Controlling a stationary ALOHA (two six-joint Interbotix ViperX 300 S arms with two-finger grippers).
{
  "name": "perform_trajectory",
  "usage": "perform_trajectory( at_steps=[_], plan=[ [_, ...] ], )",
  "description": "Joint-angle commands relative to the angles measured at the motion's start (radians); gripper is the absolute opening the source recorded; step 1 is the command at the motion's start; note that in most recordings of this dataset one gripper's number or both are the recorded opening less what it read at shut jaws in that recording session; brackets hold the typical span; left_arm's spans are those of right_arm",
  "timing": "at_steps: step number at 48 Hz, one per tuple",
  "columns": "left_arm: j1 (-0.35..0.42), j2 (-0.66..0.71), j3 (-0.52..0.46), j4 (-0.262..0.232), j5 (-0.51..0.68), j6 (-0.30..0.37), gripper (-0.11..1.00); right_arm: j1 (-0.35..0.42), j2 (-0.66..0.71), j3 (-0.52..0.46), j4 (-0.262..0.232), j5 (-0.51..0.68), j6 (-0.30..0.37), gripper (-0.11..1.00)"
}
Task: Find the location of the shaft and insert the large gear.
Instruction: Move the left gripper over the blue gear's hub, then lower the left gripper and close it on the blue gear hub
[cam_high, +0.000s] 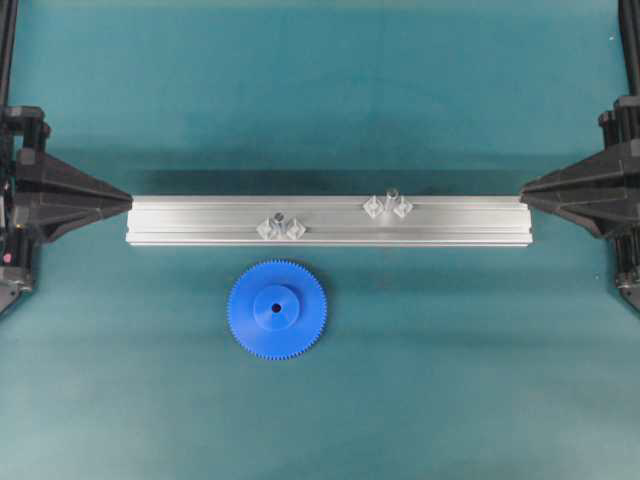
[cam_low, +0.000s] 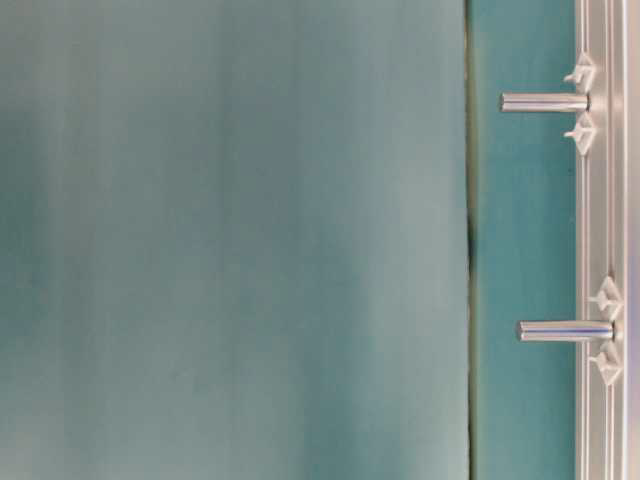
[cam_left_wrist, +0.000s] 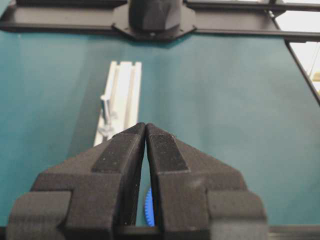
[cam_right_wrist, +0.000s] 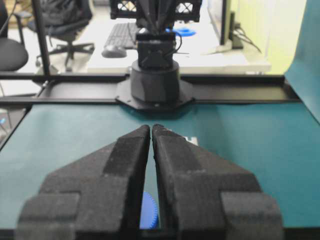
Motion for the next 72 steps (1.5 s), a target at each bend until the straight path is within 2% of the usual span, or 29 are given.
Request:
perform_trajectory(
  at_steps=[1, 3, 7, 15, 28, 33, 49, 52, 55, 62, 66, 69, 72],
  plan=[
    [-0.029, 0.052, 0.003, 0.012, -0.003, -0.003, 0.11, 0.014, 0.014, -0.018, 0.005, -0.002, 0.009, 0.16],
    [-0.041, 0.075, 0.002, 0.012, -0.003, 0.002, 0.1, 0.015, 0.017, -0.02, 0.028, 0.044, 0.014, 0.15],
    [-0.058, 0.12, -0.017, 0.012, -0.003, 0.006, 0.01, 0.015, 0.021, -0.037, 0.057, 0.19, 0.038, 0.05],
    [-0.075, 0.253, -0.101, 0.015, 0.057, 0.023, 0.0, 0.011, 0.035, -0.072, 0.054, 0.414, 0.066, 0.02],
    [-0.075, 0.506, -0.273, 0.015, 0.264, 0.035, 0.0, 0.017, 0.089, -0.1, 0.054, 0.574, 0.066, 0.02],
    [-0.075, 0.577, -0.31, 0.015, 0.27, 0.035, 0.0, 0.017, 0.126, -0.107, 0.054, 0.626, 0.066, 0.02],
    [-0.086, 0.746, -0.402, 0.015, 0.287, 0.031, 0.01, 0.017, 0.259, -0.135, 0.035, 0.641, 0.064, 0.02],
    [-0.087, 0.758, -0.408, 0.015, 0.287, 0.029, 0.07, 0.017, 0.276, -0.141, 0.029, 0.641, 0.063, 0.02],
    [-0.094, 0.767, -0.416, 0.015, 0.287, 0.025, 0.19, 0.017, 0.288, -0.144, 0.026, 0.641, 0.063, 0.02],
    [-0.112, 0.801, -0.442, 0.015, 0.287, -0.002, 0.63, 0.017, 0.293, -0.141, 0.025, 0.641, 0.063, 0.02],
    [-0.118, 0.834, -0.457, 0.017, 0.293, -0.02, 0.84, 0.017, 0.29, -0.141, 0.025, 0.641, 0.064, 0.02],
    [-0.123, 0.864, -0.472, 0.015, 0.302, -0.038, 0.93, 0.017, 0.288, -0.14, 0.025, 0.641, 0.064, 0.02],
    [-0.133, 0.894, -0.492, 0.015, 0.319, -0.046, 0.94, 0.017, 0.288, -0.138, 0.025, 0.643, 0.064, 0.02]
  ],
)
